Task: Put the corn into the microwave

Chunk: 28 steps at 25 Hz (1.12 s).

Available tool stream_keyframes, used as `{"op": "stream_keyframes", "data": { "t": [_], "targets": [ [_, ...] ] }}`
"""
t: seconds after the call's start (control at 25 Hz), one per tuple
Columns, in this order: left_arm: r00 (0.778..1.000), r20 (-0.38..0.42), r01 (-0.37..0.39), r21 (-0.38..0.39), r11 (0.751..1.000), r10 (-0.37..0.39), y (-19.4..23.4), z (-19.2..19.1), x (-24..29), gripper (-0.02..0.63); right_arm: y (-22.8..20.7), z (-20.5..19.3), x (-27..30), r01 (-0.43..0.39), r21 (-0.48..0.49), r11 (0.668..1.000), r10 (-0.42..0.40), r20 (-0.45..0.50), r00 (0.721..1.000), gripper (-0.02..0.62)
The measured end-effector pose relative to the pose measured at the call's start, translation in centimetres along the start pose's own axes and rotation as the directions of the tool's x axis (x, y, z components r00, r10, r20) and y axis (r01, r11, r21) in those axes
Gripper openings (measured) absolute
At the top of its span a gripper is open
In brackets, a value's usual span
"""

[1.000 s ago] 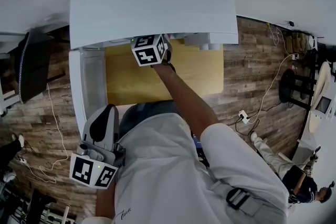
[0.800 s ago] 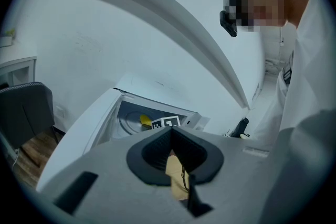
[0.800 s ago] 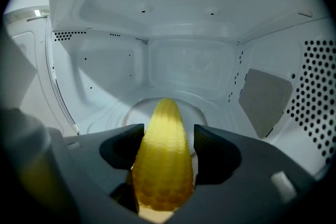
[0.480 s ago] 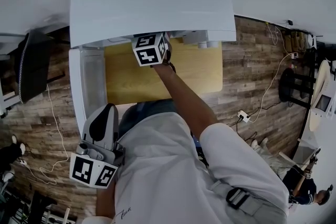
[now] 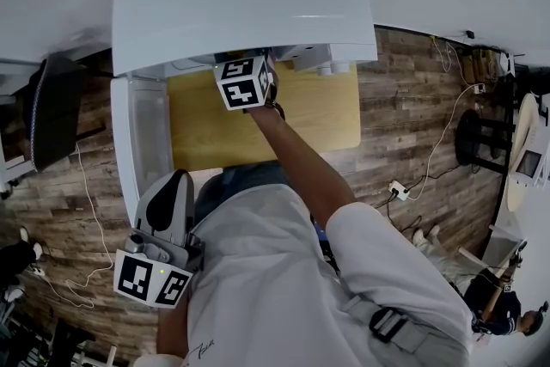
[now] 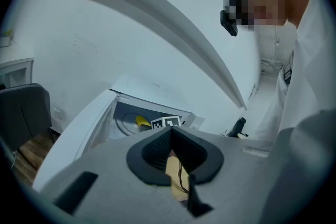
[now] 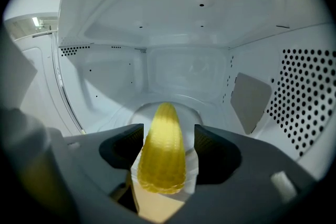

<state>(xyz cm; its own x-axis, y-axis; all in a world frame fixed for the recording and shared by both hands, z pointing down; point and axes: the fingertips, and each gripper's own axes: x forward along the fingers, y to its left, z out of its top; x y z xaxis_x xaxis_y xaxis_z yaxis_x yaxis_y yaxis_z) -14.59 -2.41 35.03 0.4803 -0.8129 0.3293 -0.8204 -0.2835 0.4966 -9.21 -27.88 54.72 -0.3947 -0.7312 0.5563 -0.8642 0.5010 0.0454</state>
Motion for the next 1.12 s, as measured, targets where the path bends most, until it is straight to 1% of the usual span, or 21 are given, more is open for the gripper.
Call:
{"op": "stream_keyframes", "data": {
  "t": [0.56,1.12],
  "targets": [
    [1.000,0.014,0.023,0.010,1.000,-0.023,-1.4,0.0,-0.2,-0.011,0.0,0.4,-2.3,-0.023,0.025,0.999,0.022,0.019,1.000,0.298],
    [0.998,0.022,0.059,0.036,0.998,-0.059,-2.3,0.0,-0.6,-0.011,-0.2,0.4,-5.1,-0.018,0.058,0.998,0.016,0.041,0.999,0.291]
  ]
}}
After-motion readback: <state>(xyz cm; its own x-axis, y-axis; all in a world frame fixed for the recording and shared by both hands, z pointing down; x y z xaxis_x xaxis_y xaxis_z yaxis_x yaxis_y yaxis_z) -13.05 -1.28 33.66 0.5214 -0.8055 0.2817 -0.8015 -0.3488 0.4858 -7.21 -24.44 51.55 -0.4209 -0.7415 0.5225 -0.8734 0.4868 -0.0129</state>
